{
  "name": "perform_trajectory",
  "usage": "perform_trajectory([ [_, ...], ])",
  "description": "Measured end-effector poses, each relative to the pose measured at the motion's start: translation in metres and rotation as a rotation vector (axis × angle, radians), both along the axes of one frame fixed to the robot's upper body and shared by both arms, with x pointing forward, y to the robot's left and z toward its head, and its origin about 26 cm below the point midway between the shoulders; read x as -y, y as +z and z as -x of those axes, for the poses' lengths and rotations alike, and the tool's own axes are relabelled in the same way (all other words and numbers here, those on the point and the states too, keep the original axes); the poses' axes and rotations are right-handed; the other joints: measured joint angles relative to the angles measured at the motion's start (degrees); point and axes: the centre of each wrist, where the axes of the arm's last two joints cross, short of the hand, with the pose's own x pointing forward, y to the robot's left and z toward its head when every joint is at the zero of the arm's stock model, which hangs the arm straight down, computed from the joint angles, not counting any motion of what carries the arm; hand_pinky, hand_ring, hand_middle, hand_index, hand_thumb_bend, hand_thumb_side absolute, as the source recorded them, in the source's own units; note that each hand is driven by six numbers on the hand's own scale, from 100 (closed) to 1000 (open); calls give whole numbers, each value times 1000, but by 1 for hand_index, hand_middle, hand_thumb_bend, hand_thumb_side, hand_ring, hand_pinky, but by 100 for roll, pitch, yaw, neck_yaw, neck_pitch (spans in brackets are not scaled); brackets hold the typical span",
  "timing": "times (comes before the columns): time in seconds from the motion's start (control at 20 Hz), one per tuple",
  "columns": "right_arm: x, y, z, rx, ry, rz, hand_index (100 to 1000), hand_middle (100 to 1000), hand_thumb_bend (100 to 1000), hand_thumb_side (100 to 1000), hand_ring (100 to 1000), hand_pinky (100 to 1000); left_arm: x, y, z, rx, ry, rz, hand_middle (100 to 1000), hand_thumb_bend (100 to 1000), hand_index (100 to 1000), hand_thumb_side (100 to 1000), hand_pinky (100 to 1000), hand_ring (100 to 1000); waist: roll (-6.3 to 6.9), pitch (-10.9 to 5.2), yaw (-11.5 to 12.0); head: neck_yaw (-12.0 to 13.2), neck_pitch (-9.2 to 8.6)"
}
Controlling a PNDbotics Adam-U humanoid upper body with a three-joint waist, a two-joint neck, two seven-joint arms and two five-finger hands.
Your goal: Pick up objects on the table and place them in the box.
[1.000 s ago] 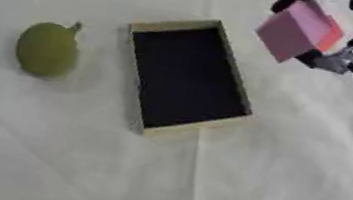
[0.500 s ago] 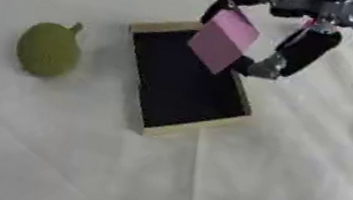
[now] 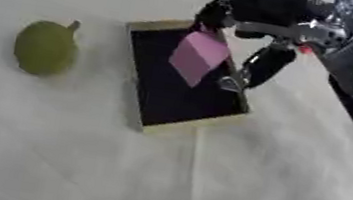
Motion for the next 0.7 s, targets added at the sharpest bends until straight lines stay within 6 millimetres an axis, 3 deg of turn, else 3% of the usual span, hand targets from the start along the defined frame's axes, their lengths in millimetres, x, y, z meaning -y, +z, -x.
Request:
perform_trajectory([
  [0.2,1,-10,-5,13,-9,31,788,655,100,528,787,805,0,0,0,0,-1,-1,721,100,790,672,738,795,0,8,15,-1,-6],
  [0.35,2,-17,-6,13,-15,50,826,718,129,550,820,826,0,0,0,-1,-2,-2,721,100,790,672,738,796,-1,25,22,-1,-10],
  [0.55,1,-20,-7,21,-8,56,901,806,232,580,881,864,0,0,0,0,-3,-4,722,100,790,672,738,797,-5,32,22,0,-12],
  [0.65,1,-20,-7,25,-1,53,929,833,311,598,910,890,0,0,0,-1,-4,-5,722,100,790,672,738,798,-8,32,21,1,-13],
  [0.7,1,-20,-7,27,3,51,941,840,395,549,915,898,0,0,0,-2,-4,-6,722,100,790,672,738,798,-10,32,20,1,-13],
])
